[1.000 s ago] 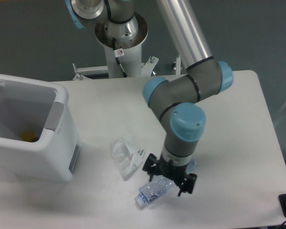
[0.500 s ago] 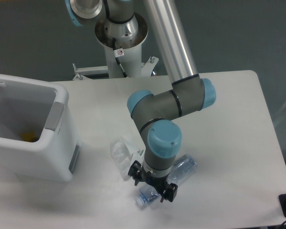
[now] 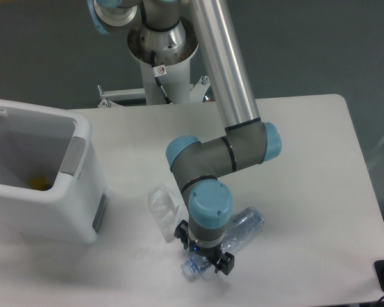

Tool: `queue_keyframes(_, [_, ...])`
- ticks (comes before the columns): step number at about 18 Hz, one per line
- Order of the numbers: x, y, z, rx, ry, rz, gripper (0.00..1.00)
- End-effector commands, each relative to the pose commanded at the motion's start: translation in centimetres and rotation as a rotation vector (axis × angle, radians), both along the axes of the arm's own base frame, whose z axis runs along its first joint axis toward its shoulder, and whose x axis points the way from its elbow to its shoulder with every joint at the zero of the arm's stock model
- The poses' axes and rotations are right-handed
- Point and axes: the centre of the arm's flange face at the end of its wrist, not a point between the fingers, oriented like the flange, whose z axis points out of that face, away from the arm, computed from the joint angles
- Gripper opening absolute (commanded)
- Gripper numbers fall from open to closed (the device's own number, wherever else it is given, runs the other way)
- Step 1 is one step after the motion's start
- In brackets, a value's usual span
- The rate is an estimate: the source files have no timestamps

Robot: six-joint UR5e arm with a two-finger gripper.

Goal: Place the trash in the trash can
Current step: 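Lower the gripper over the bottle and close it around the bottle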

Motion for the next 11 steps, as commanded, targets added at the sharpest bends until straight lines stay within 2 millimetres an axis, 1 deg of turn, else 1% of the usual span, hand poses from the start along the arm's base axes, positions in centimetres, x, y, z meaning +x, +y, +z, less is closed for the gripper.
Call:
queue_keyframes(1, [0.0,0.0,-0.3,-0.001,-0.003,0.000,0.68])
queue_keyframes(3, [0.0,0.0,-0.4,-0.006,-0.005,0.000,0.51])
queue_keyframes(4, [-0.1,0.1,-0.2,-0.002,-0.002,0.002,0.46])
queue_keyframes(6, [-0.3,0.3,0.5,0.010,0.007,0.000,0.43])
queue_keyframes(7, [-0.4,0.6,1.4,0.026,0.012,-0.001,0.40])
queue_keyframes(11, [-0.7,0.7,2.9,0.049,0.024,0.003,0.36])
